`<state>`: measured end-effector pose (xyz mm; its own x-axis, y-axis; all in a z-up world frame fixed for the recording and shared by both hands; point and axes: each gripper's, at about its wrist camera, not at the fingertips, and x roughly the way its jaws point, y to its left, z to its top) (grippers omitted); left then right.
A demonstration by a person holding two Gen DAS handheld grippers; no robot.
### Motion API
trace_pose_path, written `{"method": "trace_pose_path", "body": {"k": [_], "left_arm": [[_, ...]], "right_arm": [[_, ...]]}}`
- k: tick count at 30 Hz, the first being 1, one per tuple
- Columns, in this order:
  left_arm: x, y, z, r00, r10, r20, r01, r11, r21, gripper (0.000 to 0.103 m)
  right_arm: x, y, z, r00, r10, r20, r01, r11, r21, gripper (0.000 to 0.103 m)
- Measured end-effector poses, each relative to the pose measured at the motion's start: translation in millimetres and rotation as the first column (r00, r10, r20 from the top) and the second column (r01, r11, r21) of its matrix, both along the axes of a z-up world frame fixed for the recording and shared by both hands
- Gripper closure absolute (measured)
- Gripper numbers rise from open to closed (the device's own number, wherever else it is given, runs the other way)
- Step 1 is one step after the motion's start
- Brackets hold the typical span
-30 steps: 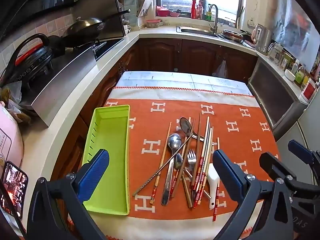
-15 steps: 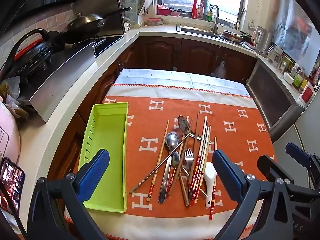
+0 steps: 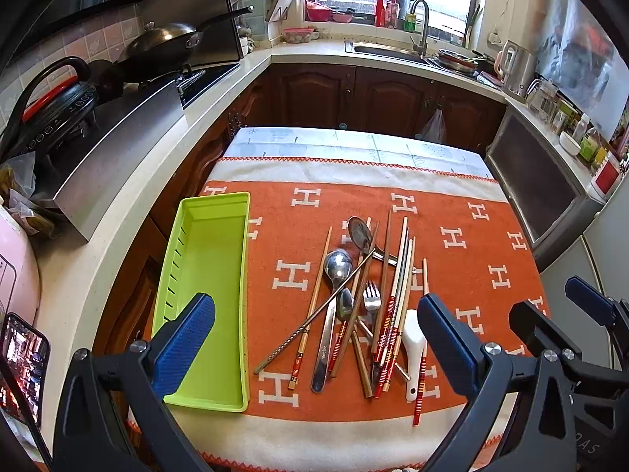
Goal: Organize utensils
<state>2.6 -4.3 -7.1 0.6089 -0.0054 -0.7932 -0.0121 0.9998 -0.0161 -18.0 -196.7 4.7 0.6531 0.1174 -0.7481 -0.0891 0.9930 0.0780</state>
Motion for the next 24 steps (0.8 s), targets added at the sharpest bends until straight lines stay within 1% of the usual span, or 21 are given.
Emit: {"method": "trace_pose_path", "body": {"k": [5, 24], "left_arm": [[-0.5, -2.2, 1.2, 1.000, 0.003, -0.004, -0.003, 1.000, 0.010, 0.001], [2.6, 0.0, -3.3, 1.000, 0.005, -0.031, -0.005, 1.000, 0.013, 0.001]], "right_arm": [[0.0, -0.5, -2.1, 1.000, 0.003, -0.008, -0.003, 1.000, 0.001, 0.015], [0.5, 2.5, -3.2, 1.000, 0.008, -0.015, -0.008, 1.000, 0.000, 0.015]]}}
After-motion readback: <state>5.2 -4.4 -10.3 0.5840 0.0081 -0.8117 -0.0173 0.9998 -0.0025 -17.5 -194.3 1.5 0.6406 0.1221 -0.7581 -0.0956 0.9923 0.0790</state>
